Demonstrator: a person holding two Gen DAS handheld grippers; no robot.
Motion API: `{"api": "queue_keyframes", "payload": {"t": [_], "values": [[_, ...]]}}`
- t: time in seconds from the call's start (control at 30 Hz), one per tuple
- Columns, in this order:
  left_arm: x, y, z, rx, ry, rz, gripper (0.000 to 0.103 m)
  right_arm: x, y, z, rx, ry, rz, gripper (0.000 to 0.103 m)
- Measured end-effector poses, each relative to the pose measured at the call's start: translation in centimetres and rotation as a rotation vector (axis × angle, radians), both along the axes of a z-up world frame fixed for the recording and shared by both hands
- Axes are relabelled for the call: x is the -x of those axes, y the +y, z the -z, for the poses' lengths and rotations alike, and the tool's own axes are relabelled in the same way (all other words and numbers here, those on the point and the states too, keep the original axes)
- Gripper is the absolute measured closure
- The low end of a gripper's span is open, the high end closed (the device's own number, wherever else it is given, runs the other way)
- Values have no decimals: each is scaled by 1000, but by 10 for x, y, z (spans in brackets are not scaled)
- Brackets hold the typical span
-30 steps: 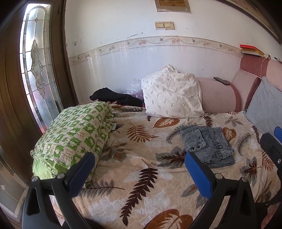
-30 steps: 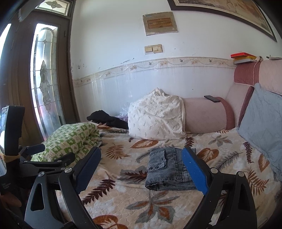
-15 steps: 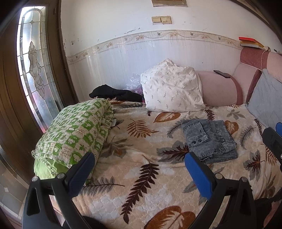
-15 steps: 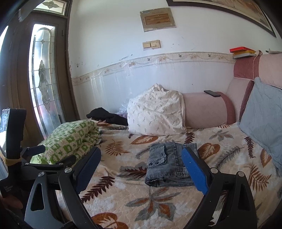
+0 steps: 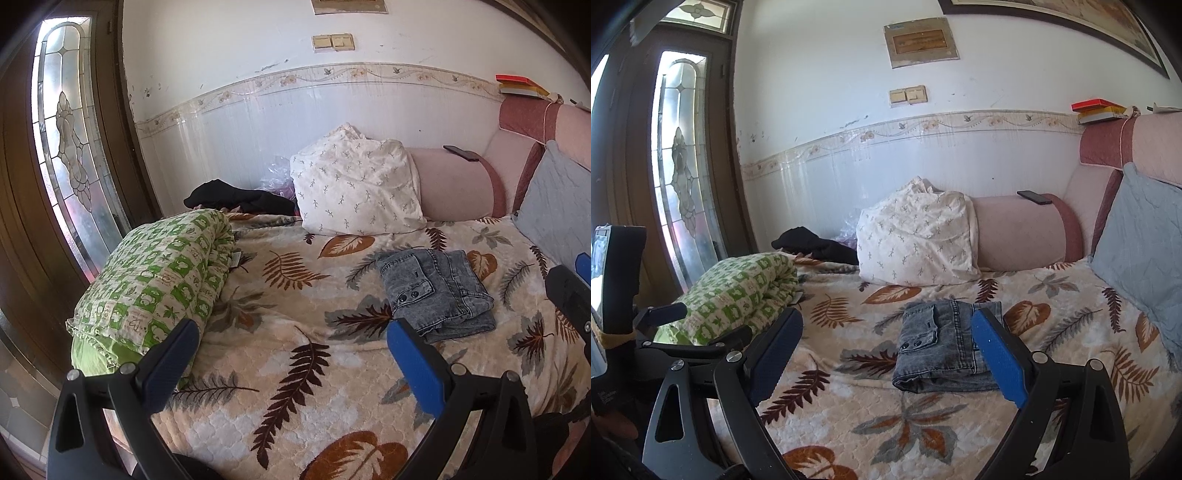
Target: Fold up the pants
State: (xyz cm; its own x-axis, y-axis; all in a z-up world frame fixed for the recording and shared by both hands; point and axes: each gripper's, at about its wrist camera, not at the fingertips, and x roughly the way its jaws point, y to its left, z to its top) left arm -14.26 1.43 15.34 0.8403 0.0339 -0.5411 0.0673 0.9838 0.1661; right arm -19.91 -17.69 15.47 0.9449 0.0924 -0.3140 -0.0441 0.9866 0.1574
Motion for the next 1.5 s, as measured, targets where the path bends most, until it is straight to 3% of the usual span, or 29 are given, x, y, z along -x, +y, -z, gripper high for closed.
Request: {"api": "queue_keyframes", "payload": {"t": [1.5], "values": [[-11,2,17,3,45,7,0,-7,-6,13,-2,39,15,9]]}}
